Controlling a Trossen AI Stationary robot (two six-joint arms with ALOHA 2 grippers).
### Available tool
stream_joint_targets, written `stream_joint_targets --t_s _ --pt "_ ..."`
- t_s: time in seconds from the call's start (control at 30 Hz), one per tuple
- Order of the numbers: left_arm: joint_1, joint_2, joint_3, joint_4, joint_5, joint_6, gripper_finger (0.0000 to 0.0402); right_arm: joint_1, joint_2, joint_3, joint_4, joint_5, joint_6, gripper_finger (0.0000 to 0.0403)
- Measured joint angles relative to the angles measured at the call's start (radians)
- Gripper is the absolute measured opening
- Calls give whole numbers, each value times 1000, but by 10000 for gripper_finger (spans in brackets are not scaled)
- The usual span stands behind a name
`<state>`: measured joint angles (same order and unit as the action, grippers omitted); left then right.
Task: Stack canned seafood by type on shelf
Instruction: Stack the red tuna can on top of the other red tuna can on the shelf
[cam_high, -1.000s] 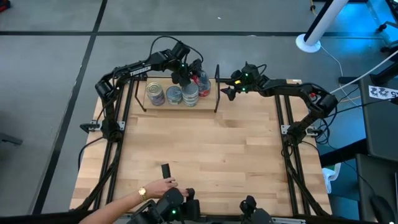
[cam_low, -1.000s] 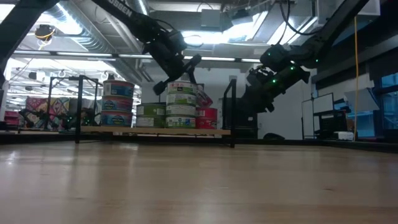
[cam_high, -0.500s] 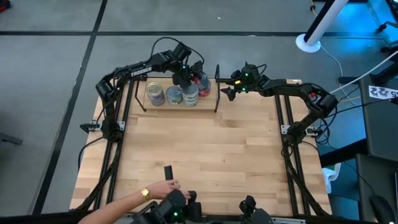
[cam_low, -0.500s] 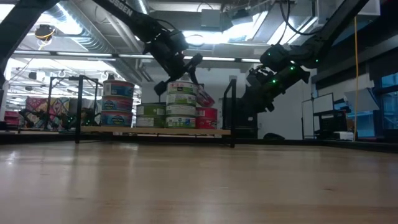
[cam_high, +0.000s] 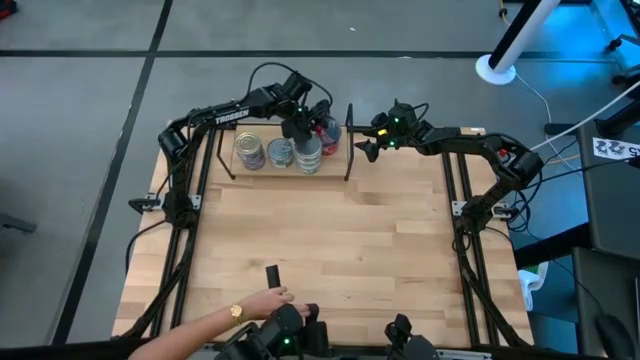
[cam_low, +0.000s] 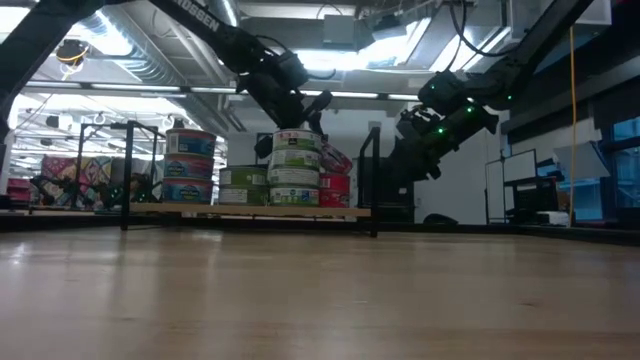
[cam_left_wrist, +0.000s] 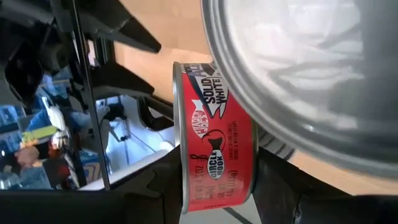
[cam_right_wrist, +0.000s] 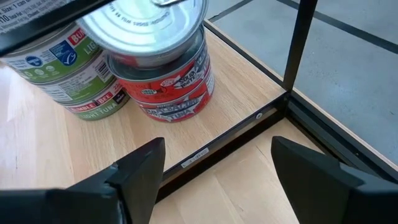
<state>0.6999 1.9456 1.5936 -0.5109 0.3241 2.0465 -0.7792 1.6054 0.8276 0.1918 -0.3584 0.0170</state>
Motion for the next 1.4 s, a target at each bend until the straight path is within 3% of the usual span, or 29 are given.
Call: stream_joint_targets --t_s 0.3,0.63,1.1,1.4 --pt "-7 0 0 2 -44 -11 153 0 0 0 0 0 0 293" --pt "-15 0 0 2 -52 -133 153 0 -1 0 0 -1 0 293" --pt "-26 0 0 2 -98 -104 153 0 -1 0 0 -1 0 293" --pt "-25 0 0 1 -101 -174 153 0 -1 0 -9 -1 0 293"
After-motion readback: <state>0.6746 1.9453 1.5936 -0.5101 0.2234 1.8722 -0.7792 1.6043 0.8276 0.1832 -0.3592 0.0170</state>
